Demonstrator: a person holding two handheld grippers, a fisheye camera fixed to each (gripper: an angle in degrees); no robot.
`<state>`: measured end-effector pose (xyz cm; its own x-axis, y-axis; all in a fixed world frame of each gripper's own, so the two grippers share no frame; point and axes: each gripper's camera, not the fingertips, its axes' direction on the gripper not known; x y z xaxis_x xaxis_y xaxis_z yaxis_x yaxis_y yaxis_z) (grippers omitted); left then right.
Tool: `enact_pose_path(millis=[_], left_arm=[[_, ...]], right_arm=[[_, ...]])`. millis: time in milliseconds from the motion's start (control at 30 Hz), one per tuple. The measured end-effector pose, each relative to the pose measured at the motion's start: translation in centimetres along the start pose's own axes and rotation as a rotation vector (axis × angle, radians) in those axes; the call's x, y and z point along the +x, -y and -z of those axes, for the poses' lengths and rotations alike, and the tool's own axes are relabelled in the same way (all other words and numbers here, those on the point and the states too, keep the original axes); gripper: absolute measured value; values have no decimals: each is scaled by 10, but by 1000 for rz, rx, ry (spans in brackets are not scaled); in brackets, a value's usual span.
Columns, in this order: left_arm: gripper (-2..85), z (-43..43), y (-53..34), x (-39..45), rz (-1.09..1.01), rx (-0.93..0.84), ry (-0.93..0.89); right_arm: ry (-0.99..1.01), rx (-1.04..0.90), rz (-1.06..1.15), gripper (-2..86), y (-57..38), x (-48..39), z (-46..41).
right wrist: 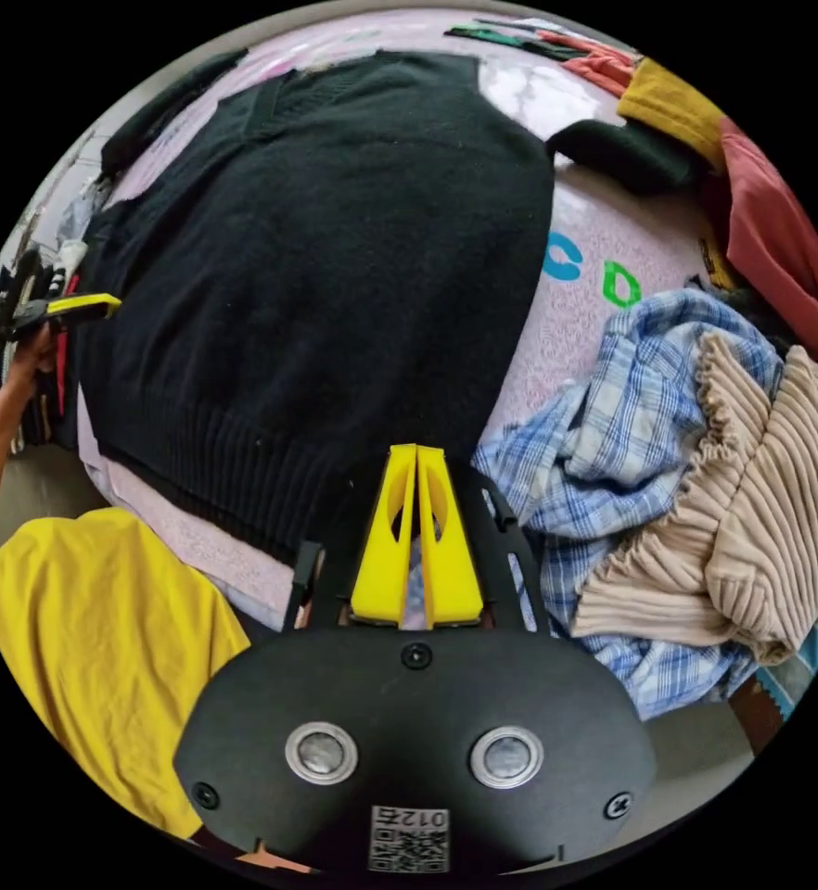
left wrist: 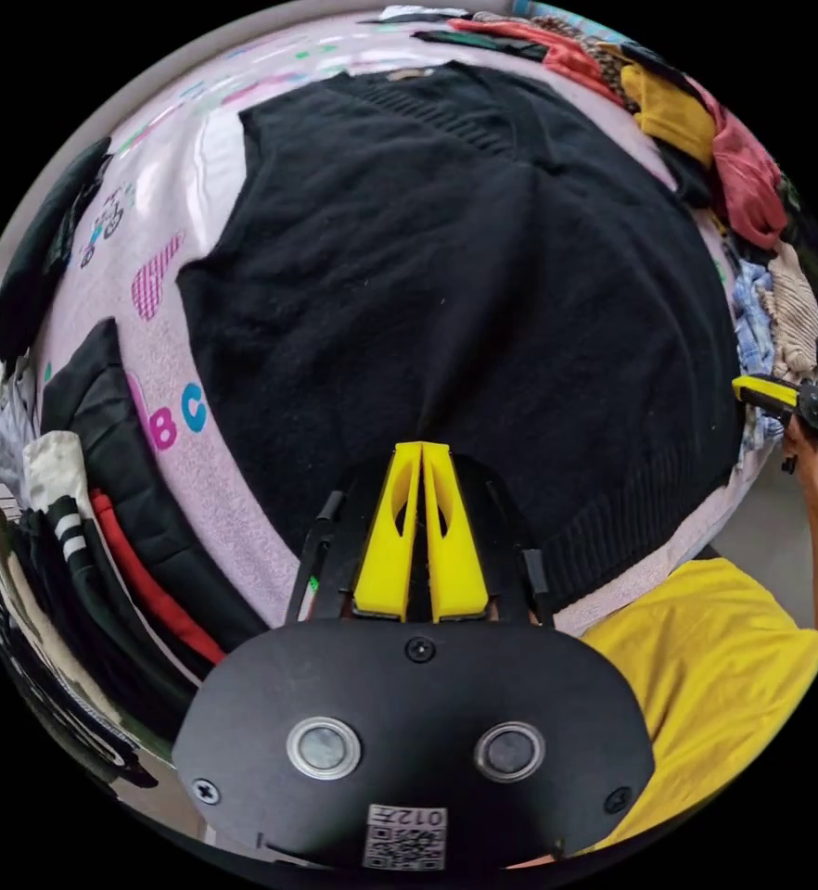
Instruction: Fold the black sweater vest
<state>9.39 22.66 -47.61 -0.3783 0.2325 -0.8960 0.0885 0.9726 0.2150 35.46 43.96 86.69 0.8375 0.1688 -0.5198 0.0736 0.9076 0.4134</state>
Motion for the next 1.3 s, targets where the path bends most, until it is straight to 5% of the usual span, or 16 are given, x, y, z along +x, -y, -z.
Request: enact_pose_path(millis=[233,367,500,667,900,1067,1300], left_arm=[[4,6,-29,-47,71,18,-77],[4,37,-8,-51,20,156,-142],[3,41,42,-47,-31,164,-70],[4,19,59,-79,-25,46,37],[4,22,-1,-202,227,136,-226],[4,58,-27,-223,349,325,-253],[4,57,67,-129,-13,274,-278]], right_arm=[[41,-126,44,5,-5,11,13],[13,-12,49,5,9,5,50],[-21,45,68,4,32,-6,58],[-58,-105,103,2,38,-10,39],[109,-229,-20,2,-9,28,50],[287,27,-180,5,-38,55,104],[206,268,-119,6,2,23,129]])
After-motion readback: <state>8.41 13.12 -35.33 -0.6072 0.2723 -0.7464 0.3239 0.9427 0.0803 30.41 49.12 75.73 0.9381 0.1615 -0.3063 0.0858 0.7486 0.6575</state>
